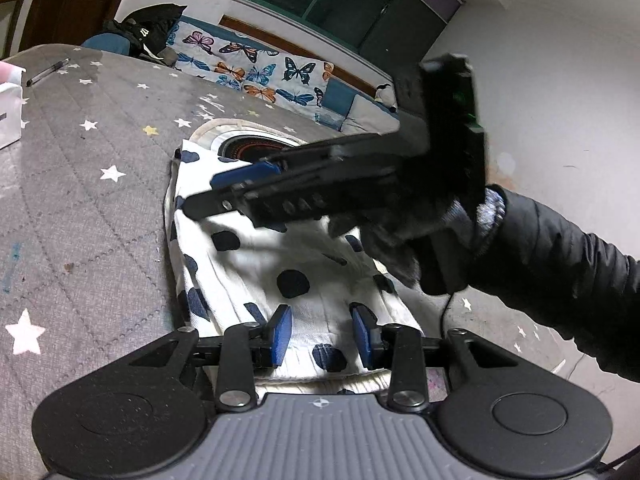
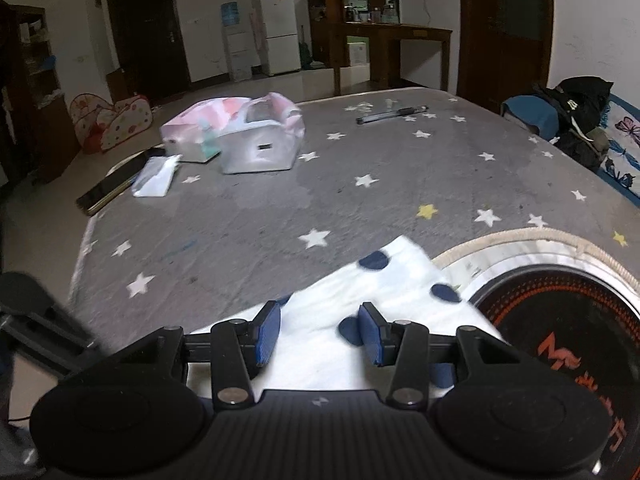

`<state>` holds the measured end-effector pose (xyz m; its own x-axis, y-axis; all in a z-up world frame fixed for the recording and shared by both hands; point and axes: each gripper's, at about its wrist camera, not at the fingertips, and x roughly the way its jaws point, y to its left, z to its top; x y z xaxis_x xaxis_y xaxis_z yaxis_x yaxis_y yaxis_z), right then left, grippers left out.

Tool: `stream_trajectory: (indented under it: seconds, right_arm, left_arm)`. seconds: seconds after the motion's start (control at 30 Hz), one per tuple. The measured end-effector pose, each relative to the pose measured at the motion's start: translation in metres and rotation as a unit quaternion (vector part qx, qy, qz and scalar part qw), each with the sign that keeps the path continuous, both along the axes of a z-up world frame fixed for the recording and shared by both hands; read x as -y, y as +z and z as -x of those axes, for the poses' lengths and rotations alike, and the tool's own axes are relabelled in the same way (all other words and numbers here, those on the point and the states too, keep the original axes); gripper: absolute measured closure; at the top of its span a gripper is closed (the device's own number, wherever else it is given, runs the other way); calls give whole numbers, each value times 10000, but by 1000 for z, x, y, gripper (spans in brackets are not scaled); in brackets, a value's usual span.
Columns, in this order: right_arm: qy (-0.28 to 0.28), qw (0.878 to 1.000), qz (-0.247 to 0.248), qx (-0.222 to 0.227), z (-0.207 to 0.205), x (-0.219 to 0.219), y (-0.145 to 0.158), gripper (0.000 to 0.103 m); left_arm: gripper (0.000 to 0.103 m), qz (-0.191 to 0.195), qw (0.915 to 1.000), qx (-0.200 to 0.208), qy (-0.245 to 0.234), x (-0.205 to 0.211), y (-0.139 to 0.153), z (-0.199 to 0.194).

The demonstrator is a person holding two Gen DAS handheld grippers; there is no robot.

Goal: Fold clothes

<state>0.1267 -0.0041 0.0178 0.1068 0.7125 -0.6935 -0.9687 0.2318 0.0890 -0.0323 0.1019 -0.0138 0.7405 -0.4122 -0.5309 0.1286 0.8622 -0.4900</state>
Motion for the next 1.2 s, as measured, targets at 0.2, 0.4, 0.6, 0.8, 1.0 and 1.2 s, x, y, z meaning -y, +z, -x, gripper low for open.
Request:
stream_trajectory:
  seconds: [0.2, 0.4, 0.6, 0.8, 1.0, 1.2]
  right_arm:
    - [-184, 9998, 79, 50, -19, -17, -7, 61]
    - [-347, 9992, 107, 181, -31, -29, -9, 61]
    - [-576, 9982, -143, 124, -41, -18, 2, 61]
    - [-636, 9978, -17, 206, -34, 22, 6, 61]
    - [-990, 9951, -38, -47, -45, 39, -15, 60]
    - [-1370, 9901, -294, -75, -56, 47, -8, 60]
  left_arm:
    - [66, 66, 10000, -9, 5, -3, -1, 0]
    - [66, 51, 10000, -23, 14, -2, -1, 0]
    - [66, 23, 10000, -40, 24, -1, 0, 0]
    - [65, -16, 10000, -34, 19, 0, -1, 0]
    - [65, -85, 10000, -40, 23, 1, 0, 0]
    - [65, -149, 9999, -45, 22, 3, 2, 0]
